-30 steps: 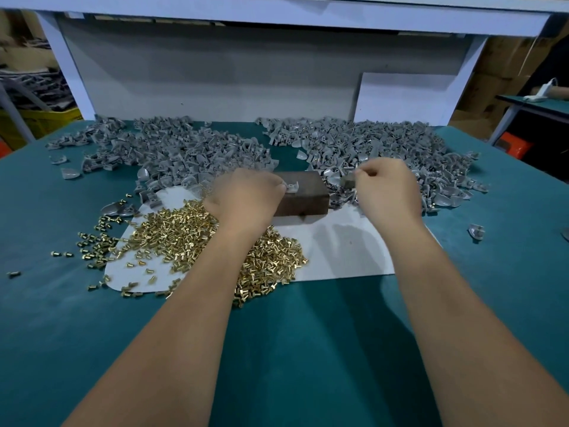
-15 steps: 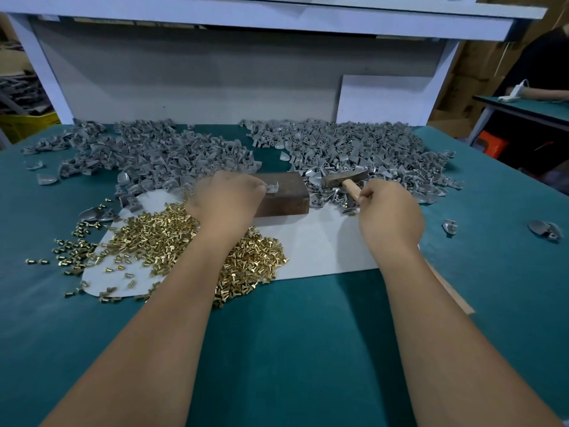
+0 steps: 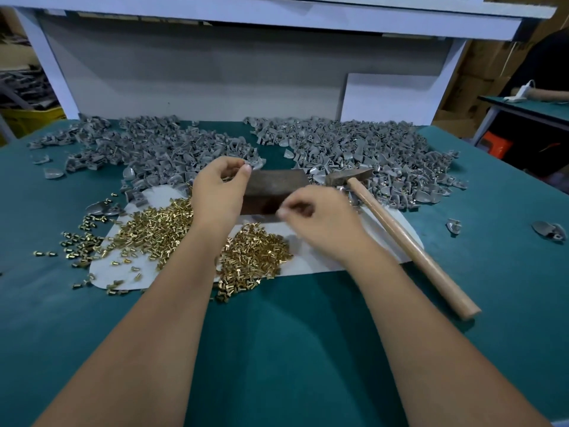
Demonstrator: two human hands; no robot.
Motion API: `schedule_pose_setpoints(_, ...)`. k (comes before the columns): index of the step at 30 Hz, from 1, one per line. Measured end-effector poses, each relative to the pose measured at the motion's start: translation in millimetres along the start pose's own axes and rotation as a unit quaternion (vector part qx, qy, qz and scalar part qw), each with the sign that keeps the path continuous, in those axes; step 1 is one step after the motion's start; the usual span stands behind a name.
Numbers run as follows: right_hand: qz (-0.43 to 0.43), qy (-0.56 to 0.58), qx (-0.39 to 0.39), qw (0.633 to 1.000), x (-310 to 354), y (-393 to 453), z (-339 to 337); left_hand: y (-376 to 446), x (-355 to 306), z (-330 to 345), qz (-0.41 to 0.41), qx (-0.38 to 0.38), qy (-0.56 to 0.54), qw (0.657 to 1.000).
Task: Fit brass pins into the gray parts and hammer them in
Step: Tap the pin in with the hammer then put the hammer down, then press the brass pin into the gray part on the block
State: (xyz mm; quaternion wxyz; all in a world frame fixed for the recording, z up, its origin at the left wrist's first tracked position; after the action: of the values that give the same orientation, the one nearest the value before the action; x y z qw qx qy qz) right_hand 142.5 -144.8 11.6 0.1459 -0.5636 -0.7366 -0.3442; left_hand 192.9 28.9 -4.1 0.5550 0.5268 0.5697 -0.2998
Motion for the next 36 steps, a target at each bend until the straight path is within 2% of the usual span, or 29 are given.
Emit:
schedule_pose_setpoints(2,-0.036,-0.032,0.127,0.991,18,-4,42,-1,-2,-1,0.013,0.003,-0.007,1.0)
schedule_pose_setpoints(4,-0.048,-0.06,0.161,0.984,25,-4,60,-2,-3,-1,0.027,0.009,-0.005,1.0)
schedule_pose_setpoints(14,-0.027,0.055,0.096,0.993,20,-2,49,1,3,11,0.031,0.053,0.076,0.995)
schedule_pose_setpoints(22,0.013,0.157,0.075,0.985,10,1,40,-1,-1,10,0.047,0.038,0.114,0.992)
schedule_pose_setpoints(32,0.086,0.202,-0.066,0.973,-21,6,6,-4,-2,10,0.047,0.038,0.124,0.99)
schedule_pose_setpoints(36,0.125,0.233,-0.078,0.961,-37,5,1,-3,-2,11,0.051,0.038,0.122,0.99)
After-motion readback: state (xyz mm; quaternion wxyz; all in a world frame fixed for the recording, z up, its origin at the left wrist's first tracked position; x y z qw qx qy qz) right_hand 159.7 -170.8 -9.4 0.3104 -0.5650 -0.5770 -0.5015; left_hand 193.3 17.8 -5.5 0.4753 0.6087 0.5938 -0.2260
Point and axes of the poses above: each hand's wrist, its own y-axis towards the middle knuckle, its own z-axis out of the palm, x = y × z, the point moved 10 cm from there along y, towards the middle knuckle
